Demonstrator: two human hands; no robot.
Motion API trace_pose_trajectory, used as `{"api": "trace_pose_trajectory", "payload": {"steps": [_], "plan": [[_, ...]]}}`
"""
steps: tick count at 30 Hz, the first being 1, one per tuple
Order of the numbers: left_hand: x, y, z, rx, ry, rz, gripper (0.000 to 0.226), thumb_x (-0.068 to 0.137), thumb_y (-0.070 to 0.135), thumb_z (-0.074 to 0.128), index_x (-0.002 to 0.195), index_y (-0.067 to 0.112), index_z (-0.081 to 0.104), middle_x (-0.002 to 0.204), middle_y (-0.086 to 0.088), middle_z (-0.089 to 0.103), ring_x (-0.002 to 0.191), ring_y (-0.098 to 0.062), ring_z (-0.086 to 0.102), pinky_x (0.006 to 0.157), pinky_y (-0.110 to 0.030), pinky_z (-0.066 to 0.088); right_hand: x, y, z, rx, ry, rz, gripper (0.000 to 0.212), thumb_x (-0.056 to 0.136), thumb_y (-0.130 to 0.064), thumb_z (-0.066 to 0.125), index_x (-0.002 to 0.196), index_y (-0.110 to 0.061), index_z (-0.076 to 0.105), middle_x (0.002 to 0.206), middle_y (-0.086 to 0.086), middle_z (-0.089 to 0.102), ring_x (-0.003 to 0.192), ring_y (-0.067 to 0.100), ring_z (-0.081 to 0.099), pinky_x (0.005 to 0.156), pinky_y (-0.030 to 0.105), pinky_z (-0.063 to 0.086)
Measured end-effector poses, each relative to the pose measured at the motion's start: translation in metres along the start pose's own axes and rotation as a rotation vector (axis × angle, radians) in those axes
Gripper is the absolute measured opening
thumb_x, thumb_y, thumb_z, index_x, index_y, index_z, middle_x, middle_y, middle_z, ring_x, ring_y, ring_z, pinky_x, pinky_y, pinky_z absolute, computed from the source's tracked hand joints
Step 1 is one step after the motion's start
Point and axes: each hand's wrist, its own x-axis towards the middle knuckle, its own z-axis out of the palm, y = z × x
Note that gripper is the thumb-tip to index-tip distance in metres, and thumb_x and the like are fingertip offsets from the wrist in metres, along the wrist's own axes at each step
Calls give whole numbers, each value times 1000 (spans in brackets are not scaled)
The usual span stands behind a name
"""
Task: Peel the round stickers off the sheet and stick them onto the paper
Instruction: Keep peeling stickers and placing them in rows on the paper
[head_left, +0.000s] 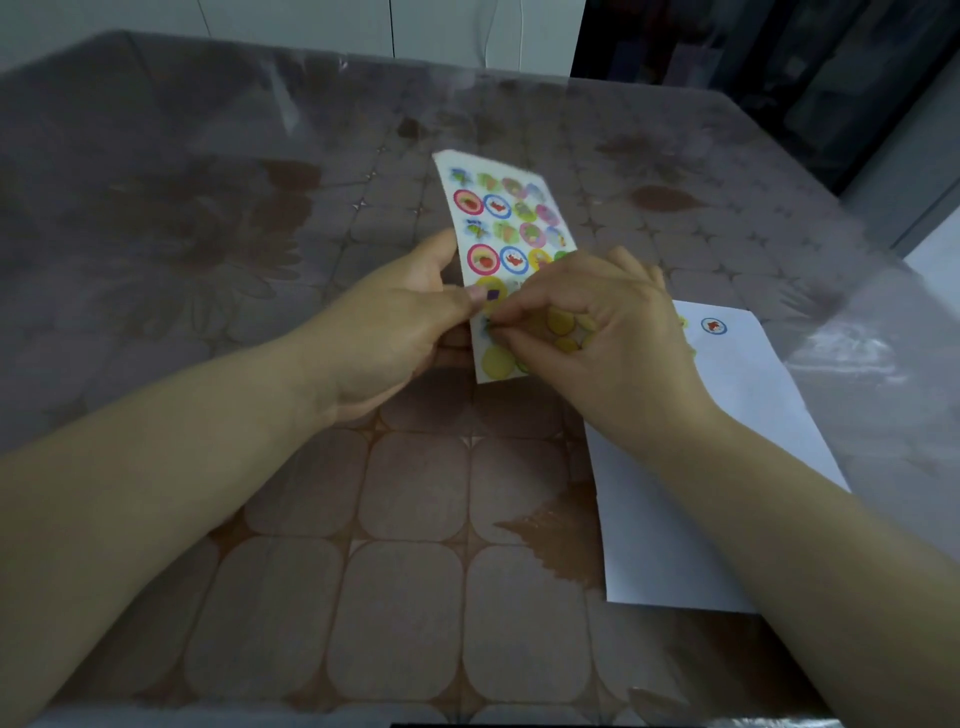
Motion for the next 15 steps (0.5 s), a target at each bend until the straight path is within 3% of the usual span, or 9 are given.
{"api": "trace_pose_trajectory", "payload": {"steps": [3,6,8,11,15], "plan": [[1,-2,0,-4,-38,23,41,96,0,39,127,26,45,110,-6,70,89,-16,69,76,-31,57,-2,-2,-3,14,-37,23,7,72,-26,68,79,-26,71,82,-12,66,82,3,48,82,18,30],[1,-2,-1,16,-51,33,44,96,-1,39,129,28,43,111,-7,69,93,-17,68,80,-33,57,-3,-5,-5,42,-63,54,6,72,-24,70,77,-25,70,76,-21,59,82,2,51,76,21,38],[0,-3,0,18,-58,34,43,95,0,40,128,28,44,108,-6,70,91,-18,68,79,-33,57,-4,-7,-7,116,-102,115,7,74,-23,72,78,-28,68,75,-26,57,81,0,55,73,16,44],[0,-3,-1,-4,-61,32,42,94,1,42,127,26,45,104,-4,71,87,-16,69,72,-29,56,-4,-7,-9,222,-118,208,15,74,-19,76,77,-28,65,73,-23,60,73,-5,57,66,7,43],[0,-3,-1,23,-78,34,47,93,1,44,134,24,40,111,-11,69,93,-19,68,79,-34,56,-3,-8,-12,276,-138,248,26,71,-12,77,82,-29,61,69,-14,63,63,1,55,62,10,43]]}}
